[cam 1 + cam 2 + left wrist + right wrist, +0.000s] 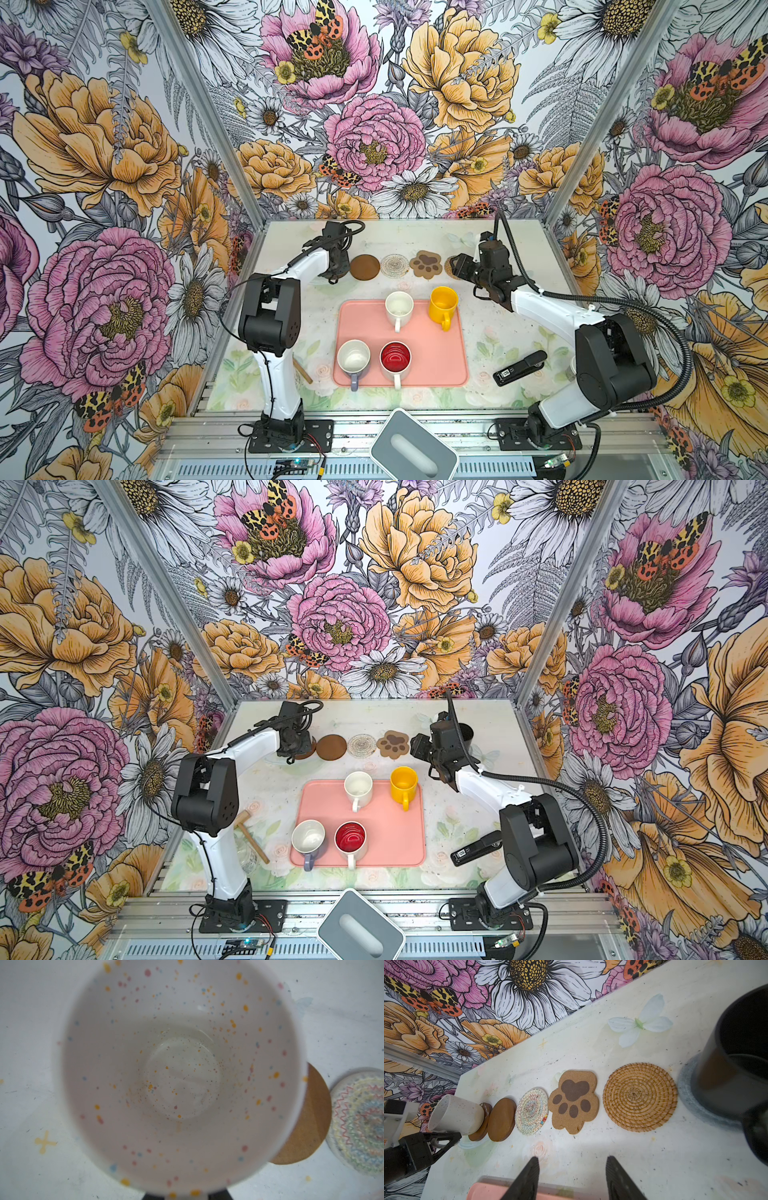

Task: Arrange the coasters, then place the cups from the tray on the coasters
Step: 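Lower the speckled mug onto the glossy brown coaster and open the left gripper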

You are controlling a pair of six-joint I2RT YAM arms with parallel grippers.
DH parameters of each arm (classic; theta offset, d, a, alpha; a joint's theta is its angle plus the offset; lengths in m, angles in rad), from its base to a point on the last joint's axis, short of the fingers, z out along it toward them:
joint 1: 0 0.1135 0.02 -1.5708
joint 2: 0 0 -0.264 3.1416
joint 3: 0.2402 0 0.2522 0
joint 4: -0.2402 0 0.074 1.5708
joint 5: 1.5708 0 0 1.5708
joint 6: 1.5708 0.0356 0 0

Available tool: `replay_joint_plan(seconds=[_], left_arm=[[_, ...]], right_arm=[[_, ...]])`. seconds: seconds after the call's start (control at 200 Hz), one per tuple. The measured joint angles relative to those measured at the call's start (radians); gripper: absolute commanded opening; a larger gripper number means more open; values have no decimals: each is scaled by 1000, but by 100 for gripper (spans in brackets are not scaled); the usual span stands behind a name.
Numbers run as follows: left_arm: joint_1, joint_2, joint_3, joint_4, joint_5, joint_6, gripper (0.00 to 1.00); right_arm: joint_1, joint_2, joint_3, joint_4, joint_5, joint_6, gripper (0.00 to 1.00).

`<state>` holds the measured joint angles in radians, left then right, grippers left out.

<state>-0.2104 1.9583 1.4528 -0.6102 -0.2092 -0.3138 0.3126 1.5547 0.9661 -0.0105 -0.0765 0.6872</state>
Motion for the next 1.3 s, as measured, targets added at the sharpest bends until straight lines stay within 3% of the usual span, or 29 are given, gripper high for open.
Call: replay_joint_plan(seconds=[0.325,0.465,0.741,0.881,1.301], left_arm=[[-4,0,-12,10,-12,0,25],[-3,0,-26,6,-16,1,35],[-4,0,-27,5,-19,0,42],[-4,-3,-30,4,-19,0,50],[-32,-149,-40,-41,-42,-1,63]], right_arm=[[0,5,0,0,0,0,54],[0,13,0,0,0,0,54],[0,13,0,0,-6,0,54],[0,13,0,0,-8,0,54],[-5,2,0,0,-8,-1,54]])
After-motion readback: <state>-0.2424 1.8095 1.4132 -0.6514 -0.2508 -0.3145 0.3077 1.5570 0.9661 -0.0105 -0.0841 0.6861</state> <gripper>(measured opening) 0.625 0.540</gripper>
